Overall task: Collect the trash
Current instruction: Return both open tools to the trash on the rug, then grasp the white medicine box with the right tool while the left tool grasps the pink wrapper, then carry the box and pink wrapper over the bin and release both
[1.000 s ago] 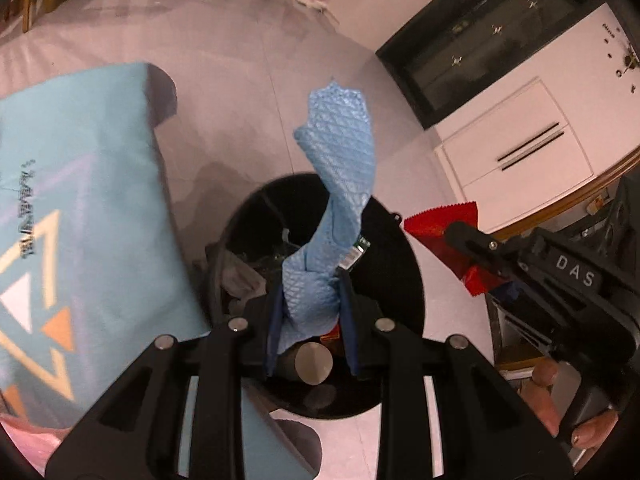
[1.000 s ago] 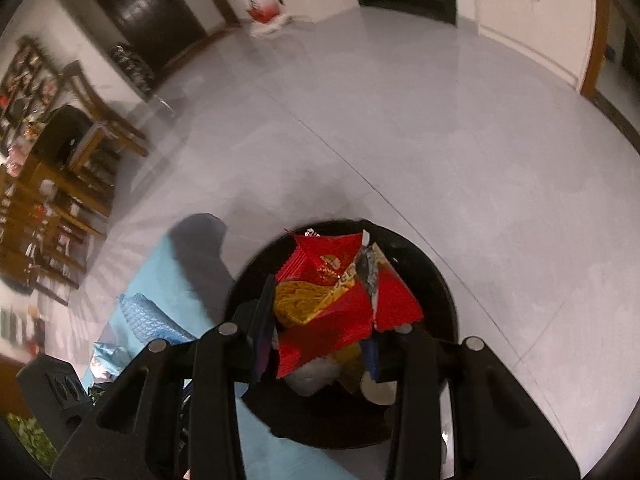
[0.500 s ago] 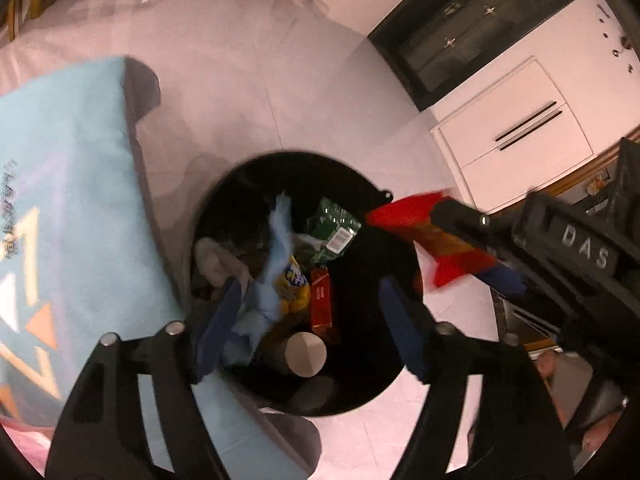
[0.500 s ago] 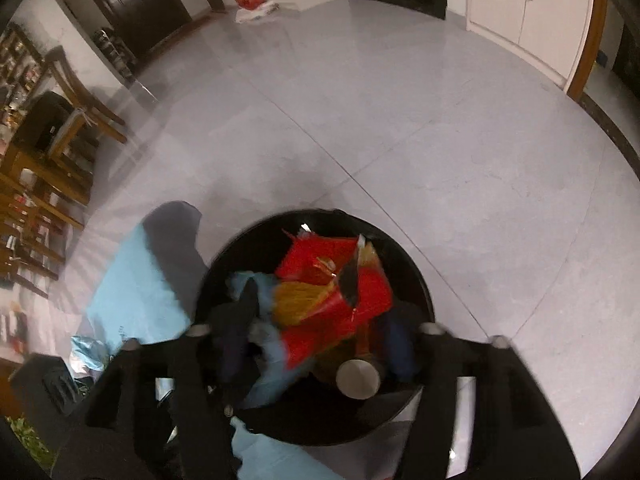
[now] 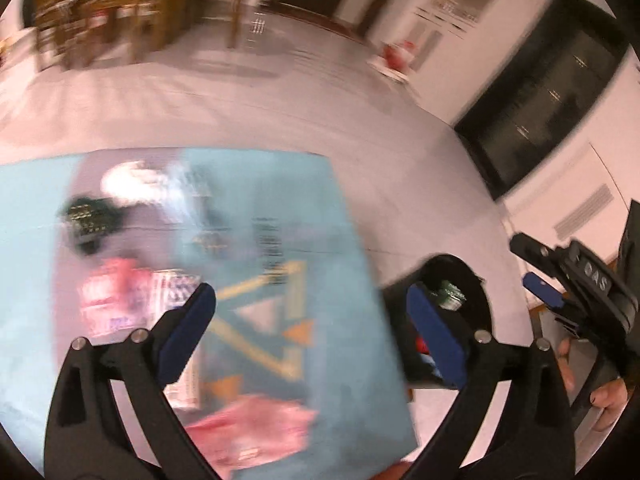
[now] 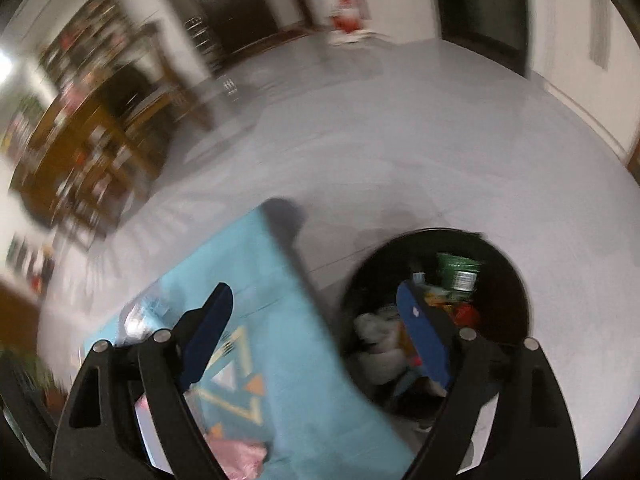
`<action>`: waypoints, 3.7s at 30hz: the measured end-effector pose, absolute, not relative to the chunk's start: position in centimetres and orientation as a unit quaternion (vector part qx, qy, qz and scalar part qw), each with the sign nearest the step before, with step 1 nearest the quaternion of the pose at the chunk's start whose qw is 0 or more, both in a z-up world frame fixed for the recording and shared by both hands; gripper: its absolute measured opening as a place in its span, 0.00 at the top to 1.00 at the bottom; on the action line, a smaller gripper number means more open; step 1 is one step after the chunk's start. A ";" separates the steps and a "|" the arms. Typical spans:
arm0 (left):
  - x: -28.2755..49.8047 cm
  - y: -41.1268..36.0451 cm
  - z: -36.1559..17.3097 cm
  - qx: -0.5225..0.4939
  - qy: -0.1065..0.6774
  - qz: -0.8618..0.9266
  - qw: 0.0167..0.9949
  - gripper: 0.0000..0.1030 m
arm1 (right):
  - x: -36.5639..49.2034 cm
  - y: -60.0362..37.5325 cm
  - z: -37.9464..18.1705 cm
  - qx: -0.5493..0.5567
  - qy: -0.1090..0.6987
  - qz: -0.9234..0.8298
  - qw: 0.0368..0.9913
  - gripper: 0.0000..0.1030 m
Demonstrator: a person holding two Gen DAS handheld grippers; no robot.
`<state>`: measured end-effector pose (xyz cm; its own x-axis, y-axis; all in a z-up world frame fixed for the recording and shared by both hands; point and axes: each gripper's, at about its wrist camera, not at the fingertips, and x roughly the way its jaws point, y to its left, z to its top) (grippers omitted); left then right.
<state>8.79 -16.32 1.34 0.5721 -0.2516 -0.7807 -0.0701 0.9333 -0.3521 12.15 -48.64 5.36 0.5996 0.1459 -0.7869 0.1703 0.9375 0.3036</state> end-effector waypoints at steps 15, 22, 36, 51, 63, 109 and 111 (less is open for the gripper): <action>1.0 -0.3 -4.9 -0.235 0.500 0.067 0.831 0.11 | 10.9 -29.1 -3.0 0.063 0.580 0.191 0.789 0.28; 1.3 -0.5 -6.8 -0.261 0.519 0.048 0.813 0.47 | 10.7 -23.9 -8.1 0.033 0.639 0.195 0.743 0.48; 1.3 -1.4 -7.2 -0.257 0.525 0.031 0.811 0.49 | 11.5 -21.1 -9.7 0.007 0.625 0.191 0.757 0.73; 0.8 -2.2 -7.2 -0.269 0.529 0.004 0.805 0.47 | 12.3 -24.5 -8.3 0.042 0.632 0.200 0.748 0.44; 0.8 -3.3 -7.5 -0.242 0.542 -0.015 0.805 0.39 | 11.5 -21.1 -10.7 -0.041 0.627 0.168 0.760 0.79; 8.4 -23.1 -2.2 -0.134 0.476 -0.152 0.856 0.76 | 13.2 -47.7 2.6 0.189 0.476 -0.006 0.859 0.79; 9.2 -24.9 -2.0 -0.131 0.478 -0.164 0.853 0.76 | 12.7 -50.0 2.8 0.206 0.469 -0.022 0.859 0.79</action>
